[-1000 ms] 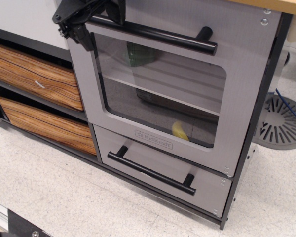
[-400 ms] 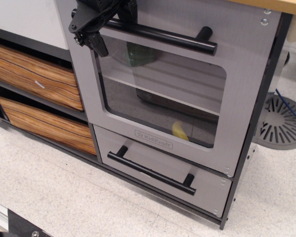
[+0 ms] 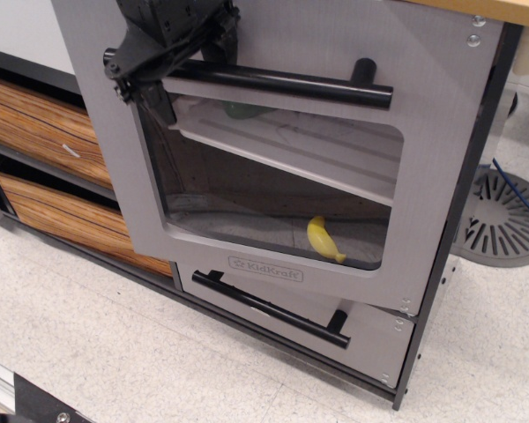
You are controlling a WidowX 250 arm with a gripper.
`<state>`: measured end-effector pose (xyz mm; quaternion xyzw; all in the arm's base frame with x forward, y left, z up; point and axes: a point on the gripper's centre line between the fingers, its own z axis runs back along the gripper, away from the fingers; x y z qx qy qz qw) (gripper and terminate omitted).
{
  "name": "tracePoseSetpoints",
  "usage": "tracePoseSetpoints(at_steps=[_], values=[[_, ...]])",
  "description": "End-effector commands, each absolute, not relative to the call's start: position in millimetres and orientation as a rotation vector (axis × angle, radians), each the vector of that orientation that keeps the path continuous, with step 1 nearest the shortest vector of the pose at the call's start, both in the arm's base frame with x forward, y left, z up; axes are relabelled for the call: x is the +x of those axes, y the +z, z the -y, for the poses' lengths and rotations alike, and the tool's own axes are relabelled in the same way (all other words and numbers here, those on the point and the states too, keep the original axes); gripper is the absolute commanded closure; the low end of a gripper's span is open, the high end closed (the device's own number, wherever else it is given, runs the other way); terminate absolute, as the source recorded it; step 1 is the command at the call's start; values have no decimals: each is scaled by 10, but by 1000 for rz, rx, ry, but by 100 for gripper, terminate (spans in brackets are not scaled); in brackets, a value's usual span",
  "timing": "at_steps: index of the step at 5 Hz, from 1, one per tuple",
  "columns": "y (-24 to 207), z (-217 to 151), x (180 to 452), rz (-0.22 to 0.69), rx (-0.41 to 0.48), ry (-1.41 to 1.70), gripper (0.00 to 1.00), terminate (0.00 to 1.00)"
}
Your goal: Open oven
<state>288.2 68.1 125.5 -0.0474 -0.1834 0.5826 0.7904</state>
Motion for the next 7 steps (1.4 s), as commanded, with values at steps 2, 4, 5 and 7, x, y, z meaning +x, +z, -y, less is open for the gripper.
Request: tracePoseSetpoints(at_steps=[2,4,5,7], values=[[1781,-718,2651,416,-184,1154,0,0],[1321,-772,2347,318,35,899,0,0],[1088,-994,2234,279,135,749,0,0],[934,-1509,2161,270,213,679,0,0]])
